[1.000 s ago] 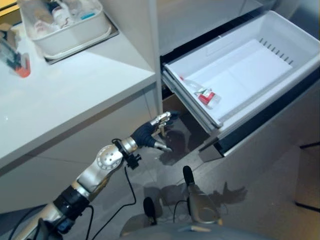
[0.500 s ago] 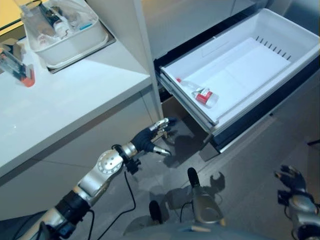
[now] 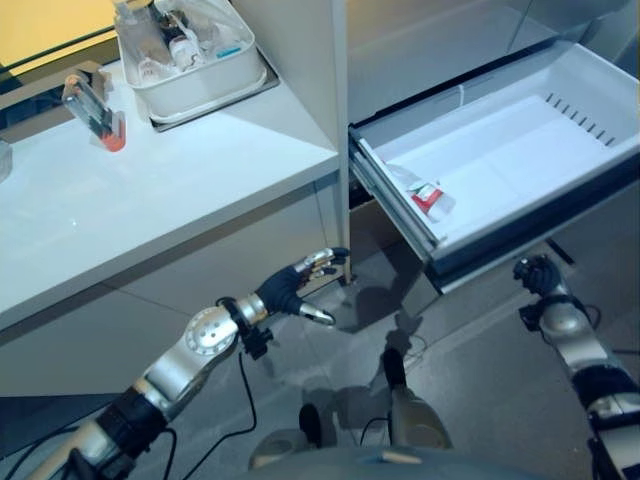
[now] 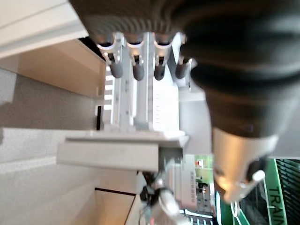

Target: Take the drinks into the refrigerator

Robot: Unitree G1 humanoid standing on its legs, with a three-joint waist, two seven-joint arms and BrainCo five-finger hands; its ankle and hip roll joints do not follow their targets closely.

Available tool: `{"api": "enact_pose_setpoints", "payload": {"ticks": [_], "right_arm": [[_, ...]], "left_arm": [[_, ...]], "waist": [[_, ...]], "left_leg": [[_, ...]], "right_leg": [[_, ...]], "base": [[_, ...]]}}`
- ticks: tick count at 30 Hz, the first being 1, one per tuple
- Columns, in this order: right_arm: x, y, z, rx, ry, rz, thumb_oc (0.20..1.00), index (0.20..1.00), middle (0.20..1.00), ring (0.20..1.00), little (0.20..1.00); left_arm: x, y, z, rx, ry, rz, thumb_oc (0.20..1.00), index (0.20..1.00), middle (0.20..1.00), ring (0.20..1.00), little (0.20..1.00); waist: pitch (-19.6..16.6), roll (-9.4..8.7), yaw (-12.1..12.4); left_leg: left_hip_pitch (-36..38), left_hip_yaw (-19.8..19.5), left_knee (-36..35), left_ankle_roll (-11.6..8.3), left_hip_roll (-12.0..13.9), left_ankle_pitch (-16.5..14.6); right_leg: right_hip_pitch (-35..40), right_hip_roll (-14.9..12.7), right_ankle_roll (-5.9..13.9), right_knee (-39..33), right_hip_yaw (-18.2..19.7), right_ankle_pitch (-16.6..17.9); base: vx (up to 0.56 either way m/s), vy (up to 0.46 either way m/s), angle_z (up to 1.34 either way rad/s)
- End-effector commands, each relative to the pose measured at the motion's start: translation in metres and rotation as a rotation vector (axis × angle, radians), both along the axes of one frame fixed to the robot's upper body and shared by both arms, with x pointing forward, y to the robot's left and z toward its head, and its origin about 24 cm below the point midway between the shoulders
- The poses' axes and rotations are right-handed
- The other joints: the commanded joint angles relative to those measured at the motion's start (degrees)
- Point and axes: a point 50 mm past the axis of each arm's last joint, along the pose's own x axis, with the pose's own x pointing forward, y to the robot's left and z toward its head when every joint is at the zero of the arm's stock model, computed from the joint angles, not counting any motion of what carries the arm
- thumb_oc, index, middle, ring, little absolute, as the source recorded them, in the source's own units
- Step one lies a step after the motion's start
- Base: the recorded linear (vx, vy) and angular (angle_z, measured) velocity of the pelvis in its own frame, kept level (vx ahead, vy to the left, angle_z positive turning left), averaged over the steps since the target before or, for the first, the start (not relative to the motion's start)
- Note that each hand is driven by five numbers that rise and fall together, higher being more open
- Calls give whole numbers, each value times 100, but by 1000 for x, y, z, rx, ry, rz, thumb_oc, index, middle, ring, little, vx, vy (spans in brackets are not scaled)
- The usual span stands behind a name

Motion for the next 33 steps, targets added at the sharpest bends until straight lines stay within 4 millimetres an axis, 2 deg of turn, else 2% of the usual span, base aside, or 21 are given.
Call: {"api": "enact_pose_setpoints", "payload": {"ticks": [1, 4, 5, 6, 8, 12, 16, 19, 22, 23, 24, 25, 26, 28, 29, 32, 33], "right_arm": [[78, 103, 138, -31, -504, 430, 200, 200, 200, 200, 200], [88, 131, 175, -39, -600, 502, 200, 200, 200, 200, 200], [92, 151, 194, -47, -646, 547, 200, 200, 200, 200, 200], [92, 152, 195, -47, -647, 549, 200, 200, 200, 200, 200], [98, 171, 211, -65, -670, 578, 200, 200, 200, 200, 200], [104, 186, 221, -58, -682, 571, 200, 200, 200, 200, 200], [105, 189, 218, -46, -673, 565, 200, 200, 200, 200, 200], [106, 181, 195, -29, -614, 539, 200, 200, 200, 200, 200], [104, 168, 164, 25, -542, 496, 200, 200, 200, 200, 200], [104, 168, 163, 26, -541, 495, 200, 200, 200, 200, 200], [97, 159, 132, 75, -475, 471, 787, 787, 787, 787, 787], [91, 155, 116, 115, -442, 463, 1000, 1000, 1000, 1000, 1000], [86, 152, 102, 138, -412, 459, 1000, 1000, 1000, 1000, 1000], [64, 134, 47, 210, -272, 392, 1000, 1000, 1000, 1000, 1000], [63, 134, 47, 211, -270, 391, 1000, 1000, 1000, 1000, 1000], [31, 109, -21, 373, -95, 197, 1000, 1000, 1000, 1000, 1000], [30, 109, -22, 375, -94, 197, 1000, 1000, 1000, 1000, 1000]], "left_arm": [[-6, -18, 13, -91, -37, -74, 1000, 1000, 1000, 1000, 1000], [-5, -20, 12, -94, -32, -57, 1000, 1000, 1000, 1000, 1000], [-5, -20, 11, -101, -25, -43, 1000, 1000, 1000, 1000, 1000], [-4, -20, 11, -101, -27, -41, 1000, 1000, 1000, 1000, 1000], [-4, -22, 11, -105, -26, -43, 1000, 1000, 1000, 1000, 1000], [-1, -26, 14, -115, -41, -33, 1000, 1000, 1000, 1000, 1000], [0, -27, 14, -125, -47, -17, 1000, 1000, 1000, 1000, 1000], [3, -27, 11, -130, -48, 14, 1000, 1000, 1000, 1000, 1000], [4, -27, 9, -136, -48, 28, 1000, 1000, 1000, 1000, 1000], [4, -27, 9, -135, -46, 27, 1000, 1000, 1000, 1000, 1000], [5, -26, 7, -139, -43, 47, 1000, 1000, 1000, 1000, 1000], [6, -23, 7, -136, -53, 64, 1000, 1000, 1000, 1000, 1000], [7, -22, 5, -129, -54, 79, 1000, 1000, 1000, 1000, 1000], [9, -14, -5, -108, -36, 134, 1000, 1000, 1000, 1000, 1000], [8, -14, -5, -108, -34, 133, 1000, 1000, 1000, 1000, 1000], [9, -3, -18, -89, -1, 215, 1000, 1000, 1000, 1000, 1000], [9, -3, -19, -88, 0, 215, 1000, 1000, 1000, 1000, 1000]], "waist": [[-357, -114, 565], [-346, -110, 665], [-334, -106, 714], [-328, -104, 705], [-310, -88, 771], [-310, -92, 836], [-308, -109, 855], [-319, -133, 842], [-335, -152, 828], [-340, -154, 831], [-356, -171, 814], [-356, -180, 782], [-369, -188, 766], [-415, -210, 709], [-425, -208, 706], [-474, -220, 648], [-481, -222, 646]], "left_leg": [[-860, -372, 313, 432, -369, 74], [-906, -381, 311, 438, -382, 94], [-938, -383, 306, 441, -381, 110], [-942, -382, 306, 441, -380, 110], [-997, -406, 312, 442, -387, 136], [-1034, -442, 304, 441, -389, 158], [-1020, -450, 296, 444, -385, 153], [-974, -466, 297, 436, -381, 147], [-914, -477, 297, 433, -369, 131], [-907, -479, 296, 432, -369, 130], [-857, -478, 295, 423, -356, 115], [-833, -469, 292, 415, -347, 117], [-812, -475, 287, 411, -336, 114], [-733, -501, 281, 393, -309, 101], [-729, -506, 279, 392, -309, 100], [-643, -543, 266, 371, -280, 96], [-634, -548, 263, 370, -280, 93]], "right_leg": [[-11, 9, 234, 672, -177, -622], [-41, 3, 227, 648, -197, -591], [-68, 5, 221, 643, -213, -579], [-72, 5, 221, 644, -212, -578], [-92, 2, 211, 630, -238, -566], [-100, -8, 197, 620, -280, -559], [-88, -14, 196, 625, -301, -564], [-48, -30, 186, 650, -320, -592], [14, -34, 181, 668, -330, -621], [22, -35, 181, 667, -332, -624], [61, -31, 177, 679, -356, -650], [76, -27, 173, 689, -363, -665], [94, -23, 171, 697, -371, -684], [157, -6, 153, 751, -417, -758], [161, -6, 153, 752, -422, -762], [251, 15, 130, 772, -473, -814], [260, 15, 129, 771, -478, -820]], "base": [[0, 0, 0], [-9, 6, 1], [-19, 12, 6], [-13, 11, 5], [-18, 8, 5], [-4, 3, 16], [11, 6, 6], [0, 0, 0], [0, 0, 0], [23, -7, 3], [16, -13, 3], [16, -18, 9], [10, -15, 6], [31, -22, 5], [34, -29, 11], [32, -33, 12], [35, -39, 9]]}}
